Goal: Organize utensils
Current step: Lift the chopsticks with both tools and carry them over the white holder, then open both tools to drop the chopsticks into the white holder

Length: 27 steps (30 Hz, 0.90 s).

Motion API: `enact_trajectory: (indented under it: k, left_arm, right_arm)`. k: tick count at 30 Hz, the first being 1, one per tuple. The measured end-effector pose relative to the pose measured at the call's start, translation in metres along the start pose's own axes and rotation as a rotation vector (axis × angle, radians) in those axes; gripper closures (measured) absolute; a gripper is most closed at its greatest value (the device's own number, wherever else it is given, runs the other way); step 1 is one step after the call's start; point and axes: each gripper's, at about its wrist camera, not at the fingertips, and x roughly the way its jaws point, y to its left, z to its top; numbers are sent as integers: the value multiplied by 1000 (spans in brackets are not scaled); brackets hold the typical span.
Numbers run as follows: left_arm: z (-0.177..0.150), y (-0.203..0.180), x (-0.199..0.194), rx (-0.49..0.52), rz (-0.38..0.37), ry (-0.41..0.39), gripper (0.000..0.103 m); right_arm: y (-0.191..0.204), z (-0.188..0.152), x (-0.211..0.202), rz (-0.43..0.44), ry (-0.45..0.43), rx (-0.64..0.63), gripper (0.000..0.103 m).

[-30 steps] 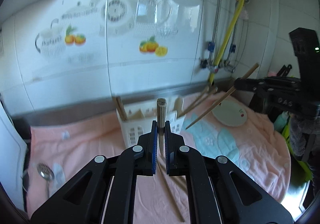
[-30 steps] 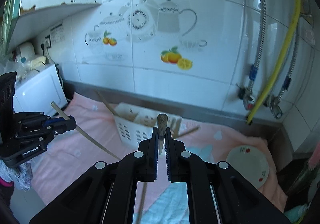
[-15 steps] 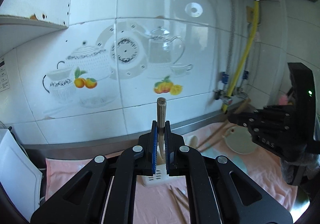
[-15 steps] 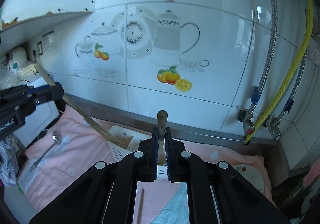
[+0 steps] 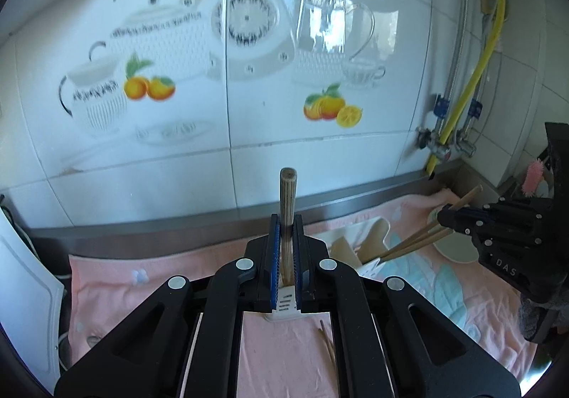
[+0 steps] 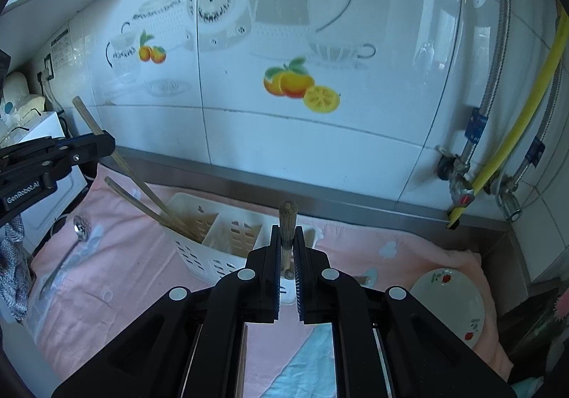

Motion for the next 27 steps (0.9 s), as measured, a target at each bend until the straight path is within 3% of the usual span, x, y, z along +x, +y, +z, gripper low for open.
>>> enact_trajectory:
  k: [6, 9, 13, 17, 27]
  left_arm:
    - [-7, 0, 9, 2, 3, 28, 96]
    - [-8, 0, 8, -1, 1, 25, 96]
    - [-7, 1, -2, -7, 3, 7, 83]
    - [-12, 2, -24, -17, -5, -24, 80]
    - [-54, 3, -83, -43, -29, -77, 59]
  right_arm:
    - [-1, -3, 5, 12, 5, 11, 95]
    - [-1, -3, 2, 17, -8, 17, 88]
    - [-2, -4, -12, 10, -45, 25, 83]
    - [-2, -11, -37, 8, -87, 21, 75]
    - [11, -66, -91, 37, -135, 0, 63]
